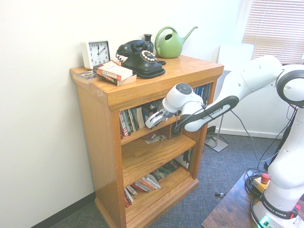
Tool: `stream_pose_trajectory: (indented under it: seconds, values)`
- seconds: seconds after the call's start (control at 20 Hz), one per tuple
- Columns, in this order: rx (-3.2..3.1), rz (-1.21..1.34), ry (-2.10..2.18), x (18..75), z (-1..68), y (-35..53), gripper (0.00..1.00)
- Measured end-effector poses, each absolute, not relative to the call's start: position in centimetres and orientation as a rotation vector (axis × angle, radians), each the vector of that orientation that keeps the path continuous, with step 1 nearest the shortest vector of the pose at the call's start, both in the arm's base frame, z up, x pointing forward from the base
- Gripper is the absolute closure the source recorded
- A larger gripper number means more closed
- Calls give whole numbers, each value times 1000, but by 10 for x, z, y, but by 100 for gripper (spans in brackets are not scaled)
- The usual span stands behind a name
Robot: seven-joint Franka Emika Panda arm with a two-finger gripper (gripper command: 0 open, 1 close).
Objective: Put the book on the shelf
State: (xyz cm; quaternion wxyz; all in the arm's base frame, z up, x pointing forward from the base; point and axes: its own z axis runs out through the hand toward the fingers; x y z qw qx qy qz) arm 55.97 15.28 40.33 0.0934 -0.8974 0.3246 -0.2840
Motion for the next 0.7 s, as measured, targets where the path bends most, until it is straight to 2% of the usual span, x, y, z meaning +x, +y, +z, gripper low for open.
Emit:
stream_pose_trajectory:
  seconds: [0.35, 0.7]
  values:
    - [-2684, -832, 995, 554, 393, 137, 0]
    - [-2778, -831, 1021, 470, 380, 121, 0]
